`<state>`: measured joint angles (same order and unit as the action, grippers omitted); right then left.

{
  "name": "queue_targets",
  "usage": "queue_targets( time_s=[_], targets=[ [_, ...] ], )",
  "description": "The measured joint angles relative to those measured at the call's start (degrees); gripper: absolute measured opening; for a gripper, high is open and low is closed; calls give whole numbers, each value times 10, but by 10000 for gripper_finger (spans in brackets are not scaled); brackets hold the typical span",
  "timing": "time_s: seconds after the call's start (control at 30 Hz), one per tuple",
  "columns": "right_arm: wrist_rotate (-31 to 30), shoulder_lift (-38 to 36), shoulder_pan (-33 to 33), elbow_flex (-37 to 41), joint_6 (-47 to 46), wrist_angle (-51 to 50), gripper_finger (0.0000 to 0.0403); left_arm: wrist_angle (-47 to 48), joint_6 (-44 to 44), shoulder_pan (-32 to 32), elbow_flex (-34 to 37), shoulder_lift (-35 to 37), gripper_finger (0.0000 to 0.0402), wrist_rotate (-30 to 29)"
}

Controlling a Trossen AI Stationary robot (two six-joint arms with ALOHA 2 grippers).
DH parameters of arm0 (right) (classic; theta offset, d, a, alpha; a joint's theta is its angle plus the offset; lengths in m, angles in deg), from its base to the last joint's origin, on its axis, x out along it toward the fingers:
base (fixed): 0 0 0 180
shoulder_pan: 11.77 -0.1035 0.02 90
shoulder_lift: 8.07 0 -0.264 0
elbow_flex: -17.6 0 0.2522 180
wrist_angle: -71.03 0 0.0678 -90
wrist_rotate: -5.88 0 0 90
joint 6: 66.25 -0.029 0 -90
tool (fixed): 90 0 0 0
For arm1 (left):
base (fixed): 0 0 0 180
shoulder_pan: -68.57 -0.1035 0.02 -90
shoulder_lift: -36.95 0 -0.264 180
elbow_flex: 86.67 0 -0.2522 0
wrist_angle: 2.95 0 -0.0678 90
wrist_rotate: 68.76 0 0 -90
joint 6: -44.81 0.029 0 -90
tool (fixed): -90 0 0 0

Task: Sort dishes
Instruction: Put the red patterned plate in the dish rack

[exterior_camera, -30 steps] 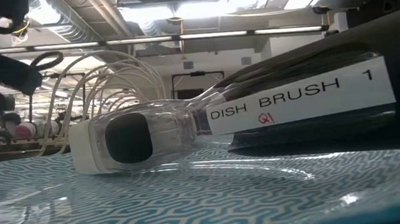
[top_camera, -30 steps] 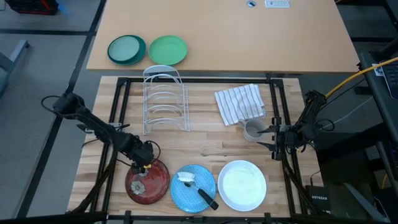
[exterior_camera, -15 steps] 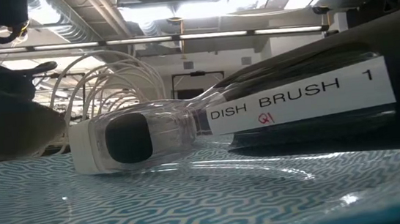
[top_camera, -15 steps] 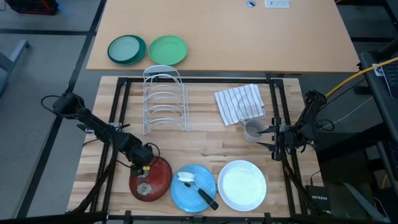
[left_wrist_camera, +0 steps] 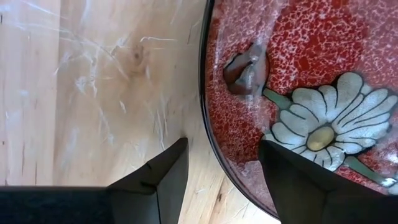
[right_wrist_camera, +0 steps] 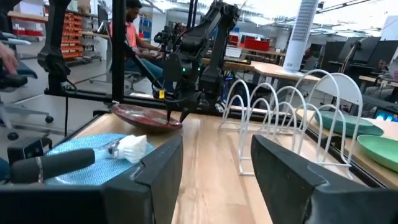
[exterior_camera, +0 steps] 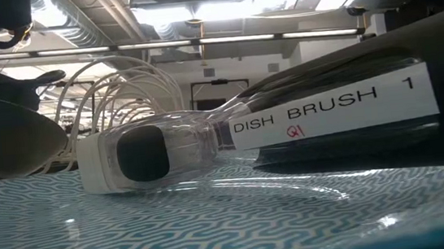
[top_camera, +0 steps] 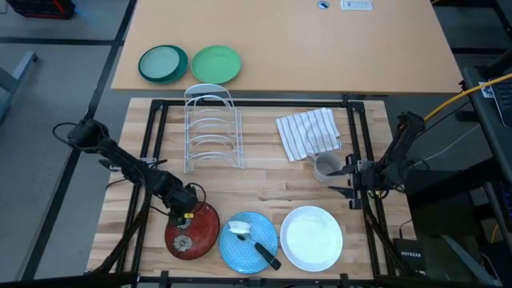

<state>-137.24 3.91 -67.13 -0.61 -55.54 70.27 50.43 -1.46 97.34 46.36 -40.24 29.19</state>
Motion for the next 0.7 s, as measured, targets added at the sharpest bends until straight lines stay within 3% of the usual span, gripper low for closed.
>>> queue_targets(
  time_s=[0.1,0.3,0.5,0.7],
  targets=[
    [12,77,14,0,39,103,195,0,-12,0,0,0,189,0],
    [131,259,80,-22,163,291,195,-1,-37,0,0,0,189,0],
    [227,456,162,-156,271,267,195,-2,-46,0,0,0,189,0],
    [285,637,225,-334,336,147,195,-3,-49,0,0,0,189,0]
  ],
)
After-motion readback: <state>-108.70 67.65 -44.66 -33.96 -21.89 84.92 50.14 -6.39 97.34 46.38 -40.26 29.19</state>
